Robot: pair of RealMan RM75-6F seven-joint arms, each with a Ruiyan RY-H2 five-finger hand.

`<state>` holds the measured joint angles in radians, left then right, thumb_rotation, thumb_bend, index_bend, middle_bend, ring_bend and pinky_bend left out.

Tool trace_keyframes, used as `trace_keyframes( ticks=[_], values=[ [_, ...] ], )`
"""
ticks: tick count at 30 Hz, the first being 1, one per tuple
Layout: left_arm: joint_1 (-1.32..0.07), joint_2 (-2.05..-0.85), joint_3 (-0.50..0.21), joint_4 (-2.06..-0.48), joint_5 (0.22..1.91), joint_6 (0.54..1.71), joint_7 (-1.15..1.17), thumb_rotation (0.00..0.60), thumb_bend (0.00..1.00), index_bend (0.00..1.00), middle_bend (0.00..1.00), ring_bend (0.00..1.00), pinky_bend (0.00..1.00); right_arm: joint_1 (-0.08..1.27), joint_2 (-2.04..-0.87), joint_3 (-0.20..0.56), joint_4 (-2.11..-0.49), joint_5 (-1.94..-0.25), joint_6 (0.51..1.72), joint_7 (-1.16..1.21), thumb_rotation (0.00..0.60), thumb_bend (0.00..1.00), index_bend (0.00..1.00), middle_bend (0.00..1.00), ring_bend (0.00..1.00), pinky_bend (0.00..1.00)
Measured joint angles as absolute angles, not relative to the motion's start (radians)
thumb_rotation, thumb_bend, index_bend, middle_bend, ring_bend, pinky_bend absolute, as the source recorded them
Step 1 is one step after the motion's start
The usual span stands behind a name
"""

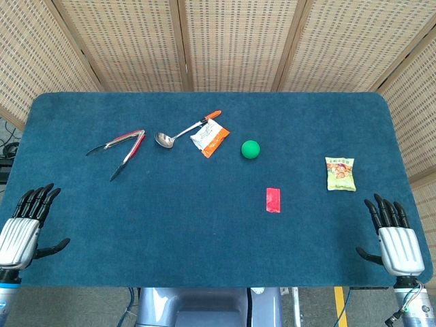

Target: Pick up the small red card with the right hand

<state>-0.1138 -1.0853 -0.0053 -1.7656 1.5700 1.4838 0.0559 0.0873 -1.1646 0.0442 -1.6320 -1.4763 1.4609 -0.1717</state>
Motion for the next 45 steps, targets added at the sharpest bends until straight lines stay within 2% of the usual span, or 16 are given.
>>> trace_keyframes(
  ticks=[34, 45],
  values=[
    [-0.115, -1.075, -0.016, -1.763, 1.553, 1.476, 0.027, 0.600, 0.18, 0.00, 0.00, 0.00, 0.00, 0.087, -1.183, 0.050, -1.642, -1.489, 1.467, -0.211, 0.600, 0.10, 0.00, 0.00, 0.00, 0.00],
    [-0.110, -1.064, -0.017, -1.763, 1.559, 1.487, -0.005, 0.600, 0.18, 0.00, 0.00, 0.00, 0.00, 0.152, -1.282, 0.088, -1.709, -1.483, 1.419, -0.351, 0.600, 0.13, 0.00, 0.00, 0.00, 0.00]
  ],
)
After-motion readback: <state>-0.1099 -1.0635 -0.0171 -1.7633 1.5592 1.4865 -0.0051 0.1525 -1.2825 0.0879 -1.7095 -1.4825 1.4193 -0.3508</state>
